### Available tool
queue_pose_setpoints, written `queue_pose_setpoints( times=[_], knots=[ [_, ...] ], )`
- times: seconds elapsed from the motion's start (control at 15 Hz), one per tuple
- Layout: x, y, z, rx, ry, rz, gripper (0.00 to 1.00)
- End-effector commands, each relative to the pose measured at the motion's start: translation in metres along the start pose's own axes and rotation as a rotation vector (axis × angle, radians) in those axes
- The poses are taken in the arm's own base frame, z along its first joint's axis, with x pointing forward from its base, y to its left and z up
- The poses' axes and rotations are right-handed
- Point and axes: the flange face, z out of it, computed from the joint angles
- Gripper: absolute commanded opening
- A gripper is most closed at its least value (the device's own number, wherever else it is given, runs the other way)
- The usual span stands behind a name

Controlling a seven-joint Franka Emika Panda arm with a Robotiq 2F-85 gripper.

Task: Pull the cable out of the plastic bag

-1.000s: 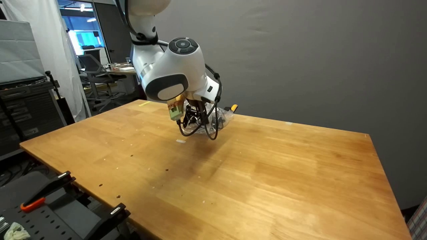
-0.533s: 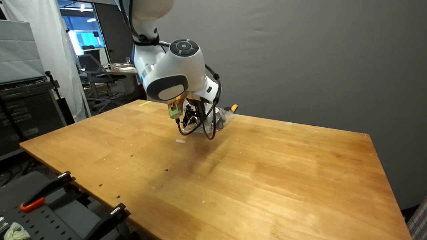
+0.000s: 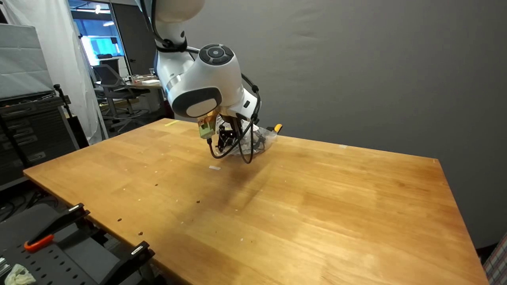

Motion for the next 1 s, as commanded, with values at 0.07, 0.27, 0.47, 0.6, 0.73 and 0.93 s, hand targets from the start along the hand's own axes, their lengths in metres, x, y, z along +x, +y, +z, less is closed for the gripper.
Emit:
queue_pose_setpoints(
  times=[0.07, 0.27, 0.47, 0.6, 0.73, 0.93],
  knots=[
    [-0.004, -0.004, -0.014, 0.004, 0.019, -0.007, 0.02],
    [-0.018, -0.007, -0.023, -0.027, -0.017, -0.016, 0.02],
    [-0.044, -0.011, -0.038, -0.097, -0.094, -0.019, 0.02],
    [-0.057, -0.016, -0.053, -0.155, -0.109, -0.02, 0.02],
    [-0.069, -0.02, -0.066, -0.204, -0.13, -0.023, 0.02],
    [-0.084, -0.028, -0.09, -0.276, -0.145, -0.021, 0.02]
  ],
)
